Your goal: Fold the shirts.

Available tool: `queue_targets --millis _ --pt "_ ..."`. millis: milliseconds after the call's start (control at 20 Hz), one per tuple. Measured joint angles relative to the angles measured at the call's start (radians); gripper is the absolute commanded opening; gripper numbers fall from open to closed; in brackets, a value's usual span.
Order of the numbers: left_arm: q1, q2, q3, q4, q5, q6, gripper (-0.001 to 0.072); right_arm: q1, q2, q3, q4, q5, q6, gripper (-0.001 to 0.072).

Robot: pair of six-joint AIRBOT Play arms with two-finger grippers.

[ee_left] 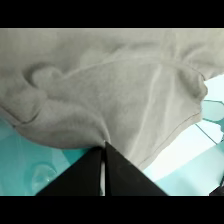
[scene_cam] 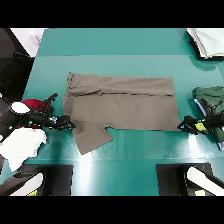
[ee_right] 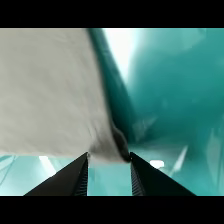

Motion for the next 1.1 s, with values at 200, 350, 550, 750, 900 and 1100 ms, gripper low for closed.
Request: queue_targets --millis 200,350,550,750,900,1100 --pt "0.000 0.000 0.000 0.000 -0.002 0.004 0.0025 0.028 0.000 -0.008 -0.006 -0.031 0.006 0.0015" --pt "0.000 0.014 0.002 0.007 -0.026 0.004 0.0024 0.033 0.020 0.004 -0.034 -0.009 0.000 0.0014" --pt "0.000 0.119 0.002 0.034 -0.123 -0.008 0.0024 0.008 0.127 0.082 -0.123 0.156 -0.004 0.0014" --pt "0.000 0.275 0.003 0.021 -0.270 -0.069 0.0025 -0.050 0.271 0.142 -0.220 0.321 -0.005 0.0014" --pt "0.000 0.330 0.023 -0.027 -0.292 -0.092 0.0025 -0.048 0.328 0.155 -0.222 0.341 -0.005 0.0014" --pt "0.000 0.298 0.101 -0.045 -0.156 -0.095 0.0026 0.031 0.280 0.202 -0.188 0.274 0.004 0.0014"
